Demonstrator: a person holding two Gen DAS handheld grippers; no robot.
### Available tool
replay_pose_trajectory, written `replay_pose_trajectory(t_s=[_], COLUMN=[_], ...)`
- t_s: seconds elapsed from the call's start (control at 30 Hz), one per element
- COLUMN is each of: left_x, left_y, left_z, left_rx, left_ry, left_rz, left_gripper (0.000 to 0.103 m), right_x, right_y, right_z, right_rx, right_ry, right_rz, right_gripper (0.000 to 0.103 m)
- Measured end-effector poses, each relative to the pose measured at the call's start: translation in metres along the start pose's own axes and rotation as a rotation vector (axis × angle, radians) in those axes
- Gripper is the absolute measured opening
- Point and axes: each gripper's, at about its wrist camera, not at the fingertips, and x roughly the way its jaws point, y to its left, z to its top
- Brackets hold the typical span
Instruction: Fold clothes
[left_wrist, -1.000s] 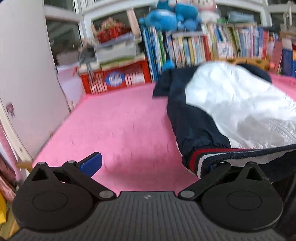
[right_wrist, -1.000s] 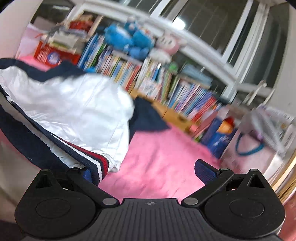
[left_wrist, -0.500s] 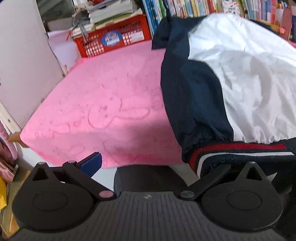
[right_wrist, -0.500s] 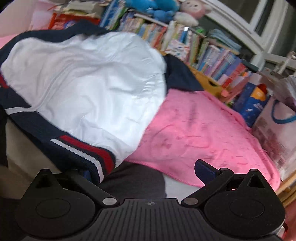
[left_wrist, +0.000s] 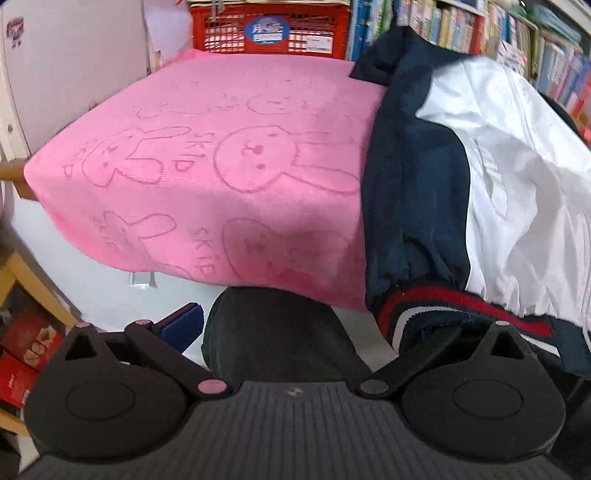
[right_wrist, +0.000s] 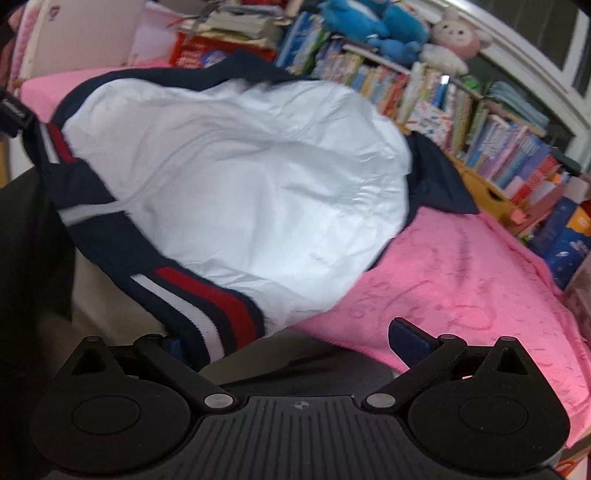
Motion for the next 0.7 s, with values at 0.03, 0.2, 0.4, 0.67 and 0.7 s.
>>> replay_pose_trajectory(t_s=[0.03,0.2,0.4,0.67,0.7], left_x=[-0.003,-0.012,-0.008,-0.025,-0.028], left_y=[-0.006,-0.021,-0.017,-0.012,-0.012], left_z=[-0.001,-0.003,-0.008,-0.013,-0.014], left_rx=[0.032,0.117,0.098,0.153,0.162], left_ry=[-0.012,-0.049,-0.043,-0.074,-0.08], left_rz=[0.013,0.033,0.012,-0.048,-0.055], left_gripper=[0.103,0.103,0.103,0.103,0.103], right_x=[-0.006,-0.048,-0.003,0.135,0.145], right_y=[-0.003,-0.034,-0.011,0.098,0.11], right_z=[0.0,0.016,0.099,0.222,0.228], right_rx=[0.005,0.094,0.077,0.082,0.075], right_ry=[-0.022,-0.237,-0.308,-0.134,-0.11], right_rz=[0.056,0.397,0.336,0.5,0.515], right_gripper=[0.103,0.103,0.101,0.07,0.069])
